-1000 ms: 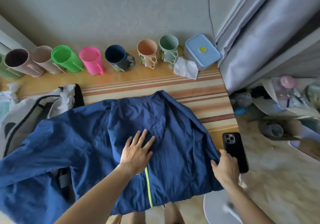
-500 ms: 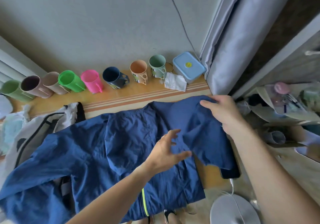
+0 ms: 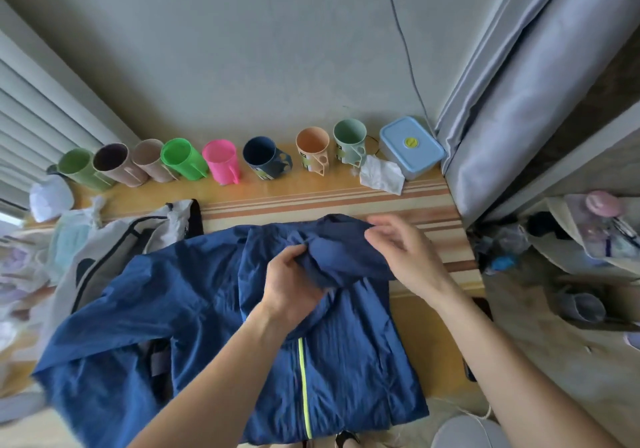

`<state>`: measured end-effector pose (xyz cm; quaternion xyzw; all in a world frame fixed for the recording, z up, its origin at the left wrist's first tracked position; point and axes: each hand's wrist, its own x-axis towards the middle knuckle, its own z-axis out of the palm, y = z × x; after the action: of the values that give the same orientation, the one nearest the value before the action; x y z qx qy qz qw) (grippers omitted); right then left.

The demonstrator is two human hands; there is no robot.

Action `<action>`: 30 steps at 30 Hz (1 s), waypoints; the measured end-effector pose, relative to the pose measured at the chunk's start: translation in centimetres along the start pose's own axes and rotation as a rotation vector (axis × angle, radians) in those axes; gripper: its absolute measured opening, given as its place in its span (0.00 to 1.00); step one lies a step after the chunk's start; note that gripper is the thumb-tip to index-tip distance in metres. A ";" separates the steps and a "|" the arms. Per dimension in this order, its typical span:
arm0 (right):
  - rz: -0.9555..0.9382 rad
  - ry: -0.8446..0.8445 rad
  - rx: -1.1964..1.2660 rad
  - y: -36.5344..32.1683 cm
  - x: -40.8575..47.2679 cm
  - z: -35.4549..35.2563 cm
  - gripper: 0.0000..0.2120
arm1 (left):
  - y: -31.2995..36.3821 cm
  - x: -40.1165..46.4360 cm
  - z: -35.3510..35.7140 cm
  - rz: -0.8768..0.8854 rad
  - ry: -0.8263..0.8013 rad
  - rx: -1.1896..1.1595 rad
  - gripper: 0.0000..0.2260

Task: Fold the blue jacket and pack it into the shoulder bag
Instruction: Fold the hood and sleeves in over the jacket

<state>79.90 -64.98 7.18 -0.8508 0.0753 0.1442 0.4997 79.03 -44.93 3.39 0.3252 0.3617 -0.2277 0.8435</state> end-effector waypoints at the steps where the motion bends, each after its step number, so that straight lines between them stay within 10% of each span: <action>1: 0.012 0.071 0.029 1.1 -0.1 0.3 0.12 | 1.0 0.6 -1.4 -0.007 0.059 -0.114 0.15; 9: 0.125 0.059 -0.177 8.3 -0.5 6.7 0.16 | 2.3 1.9 -15.3 -0.111 0.571 -0.429 0.35; 15: 0.242 -0.031 -0.540 10.9 2.2 12.2 0.43 | 3.2 2.6 -16.6 0.078 0.655 0.007 0.51; 20: 0.108 -0.054 -0.756 14.2 3.7 12.1 0.18 | 5.8 5.9 -18.0 0.086 0.934 -0.010 0.34; 26: -0.192 0.182 -0.599 11.9 6.4 9.9 0.19 | 7.2 4.7 -18.1 0.166 0.516 -0.279 0.03; 30: -0.135 -0.142 -0.555 8.5 11.2 11.0 0.32 | 6.9 2.5 -18.1 0.272 0.201 -0.492 0.09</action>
<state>86.28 -59.31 -8.47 -0.9457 -0.0589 0.1852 0.2604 76.51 -27.60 -5.37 0.1775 0.4411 0.0152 0.8796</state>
